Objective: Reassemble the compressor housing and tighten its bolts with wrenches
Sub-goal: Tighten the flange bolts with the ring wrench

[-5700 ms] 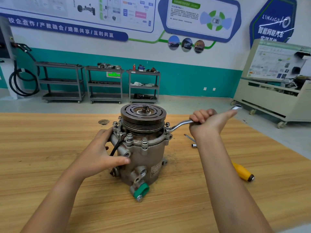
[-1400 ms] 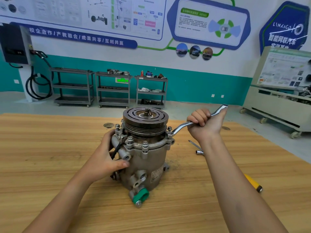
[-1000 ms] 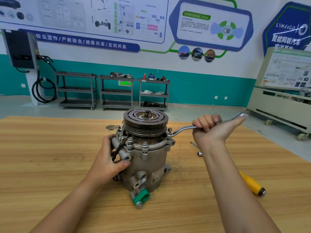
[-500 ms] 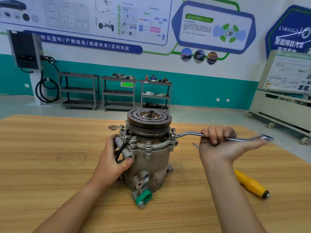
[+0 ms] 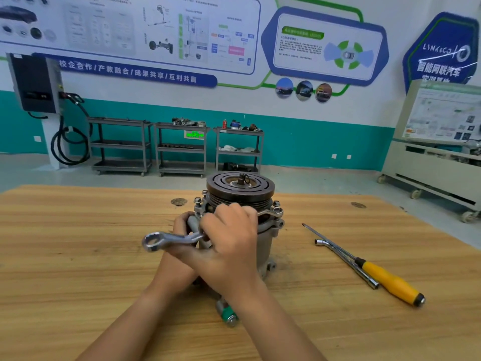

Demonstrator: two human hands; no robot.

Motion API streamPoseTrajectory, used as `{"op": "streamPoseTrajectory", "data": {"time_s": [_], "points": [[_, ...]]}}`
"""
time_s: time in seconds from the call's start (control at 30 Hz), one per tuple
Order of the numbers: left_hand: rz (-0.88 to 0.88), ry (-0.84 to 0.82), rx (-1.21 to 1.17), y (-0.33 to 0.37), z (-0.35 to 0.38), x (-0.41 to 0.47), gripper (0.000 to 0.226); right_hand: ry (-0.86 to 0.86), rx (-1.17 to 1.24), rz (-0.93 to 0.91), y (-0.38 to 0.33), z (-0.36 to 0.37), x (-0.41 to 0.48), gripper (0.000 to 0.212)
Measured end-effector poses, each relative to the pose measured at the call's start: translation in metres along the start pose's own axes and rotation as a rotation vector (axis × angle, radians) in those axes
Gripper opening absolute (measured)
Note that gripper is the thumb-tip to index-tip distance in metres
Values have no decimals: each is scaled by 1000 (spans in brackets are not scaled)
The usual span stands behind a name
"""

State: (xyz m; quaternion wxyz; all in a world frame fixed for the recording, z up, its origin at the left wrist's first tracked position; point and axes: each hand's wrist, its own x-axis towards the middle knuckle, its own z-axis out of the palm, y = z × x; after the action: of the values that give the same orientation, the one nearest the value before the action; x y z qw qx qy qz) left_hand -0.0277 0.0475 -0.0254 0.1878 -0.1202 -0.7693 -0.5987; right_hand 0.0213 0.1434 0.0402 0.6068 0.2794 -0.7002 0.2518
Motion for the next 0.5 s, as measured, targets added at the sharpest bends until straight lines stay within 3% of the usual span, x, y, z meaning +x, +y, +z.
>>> {"op": "streamPoseTrajectory", "data": {"time_s": [0.07, 0.17, 0.23, 0.3, 0.4, 0.5], "points": [[73, -11, -26, 3, 1, -1, 26, 8, 76, 47, -4, -7, 9, 58], [121, -55, -30, 6, -2, 1, 65, 248, 583, 275, -12, -38, 28, 57], [149, -55, -17, 6, -4, 2, 69, 496, 992, 374, 6, -65, 47, 59], [162, -56, -4, 4, -5, 2, 68, 609, 1218, 567, 34, -87, 67, 67], [162, -55, 6, 2, -5, 3, 75, 660, 1255, 980, 70, -92, 83, 62], [176, -59, 7, 2, -5, 3, 77, 642, 1254, 1198, 93, -81, 79, 64]]}}
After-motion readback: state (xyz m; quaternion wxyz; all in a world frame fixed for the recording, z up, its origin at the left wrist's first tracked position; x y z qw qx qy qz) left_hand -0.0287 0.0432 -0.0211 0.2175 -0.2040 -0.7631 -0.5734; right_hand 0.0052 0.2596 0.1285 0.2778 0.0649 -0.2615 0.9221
